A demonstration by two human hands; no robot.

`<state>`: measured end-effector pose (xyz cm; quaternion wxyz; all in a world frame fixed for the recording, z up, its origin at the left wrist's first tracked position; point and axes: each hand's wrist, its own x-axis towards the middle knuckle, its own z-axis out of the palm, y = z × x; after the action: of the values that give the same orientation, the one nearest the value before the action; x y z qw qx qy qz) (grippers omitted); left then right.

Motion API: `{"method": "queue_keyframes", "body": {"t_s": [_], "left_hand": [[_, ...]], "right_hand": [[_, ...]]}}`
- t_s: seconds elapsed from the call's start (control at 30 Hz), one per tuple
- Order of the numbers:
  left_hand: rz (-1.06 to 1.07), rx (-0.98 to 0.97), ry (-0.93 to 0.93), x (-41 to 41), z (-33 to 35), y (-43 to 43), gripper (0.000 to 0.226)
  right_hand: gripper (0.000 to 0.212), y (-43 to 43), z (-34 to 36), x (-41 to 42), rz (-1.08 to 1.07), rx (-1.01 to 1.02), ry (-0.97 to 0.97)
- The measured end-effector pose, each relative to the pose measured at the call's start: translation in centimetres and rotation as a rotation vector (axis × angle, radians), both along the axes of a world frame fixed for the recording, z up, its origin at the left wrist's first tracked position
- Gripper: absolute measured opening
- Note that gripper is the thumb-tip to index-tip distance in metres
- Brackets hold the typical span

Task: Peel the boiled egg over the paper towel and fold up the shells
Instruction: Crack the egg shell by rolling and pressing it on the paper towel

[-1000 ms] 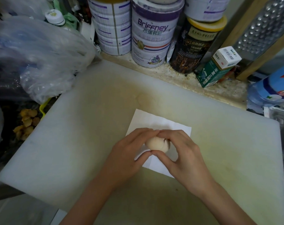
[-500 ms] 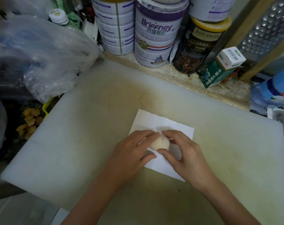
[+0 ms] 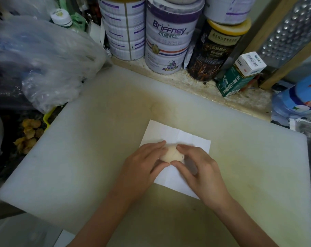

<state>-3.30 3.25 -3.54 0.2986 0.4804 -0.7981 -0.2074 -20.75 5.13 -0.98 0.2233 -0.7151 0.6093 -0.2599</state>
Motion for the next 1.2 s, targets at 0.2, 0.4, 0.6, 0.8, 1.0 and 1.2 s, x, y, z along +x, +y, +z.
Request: {"method": "queue_keyframes", "body": {"t_s": [0.2, 0.4, 0.6, 0.8, 1.0, 1.2], "left_hand": [[-0.040, -0.108, -0.127, -0.4, 0.3, -0.2, 0.035], [-0.026, -0.109, -0.134, -1.3, 0.4, -0.7, 0.036], [-0.061, 0.017, -0.122, -1.2, 0.8, -1.7, 0.044], [-0.097, 0.055, -0.223, -1.7, 1.5, -2.8, 0.051], [0.008, 0.319, 0.264, -1.1, 3.4, -1.6, 0.051], [0.031, 0.431, 0.502, -1.0, 4.6, -0.3, 0.047]], "right_hand": [[0.036, 0.1, 0.0, -0.1, -0.024, 0.073, -0.069], [0.029, 0.5, -0.2, -0.1, -0.045, -0.042, 0.021], [0.041, 0.3, -0.2, -0.2, 0.006, -0.015, 0.060], [0.042, -0.7, 0.4, 0.1, -0.064, 0.044, -0.007], [0.026, -0.4, 3.1, -0.1, -0.151, 0.006, -0.298], [0.028, -0.2, 5.3, 0.5, -0.154, 0.133, -0.546]]}}
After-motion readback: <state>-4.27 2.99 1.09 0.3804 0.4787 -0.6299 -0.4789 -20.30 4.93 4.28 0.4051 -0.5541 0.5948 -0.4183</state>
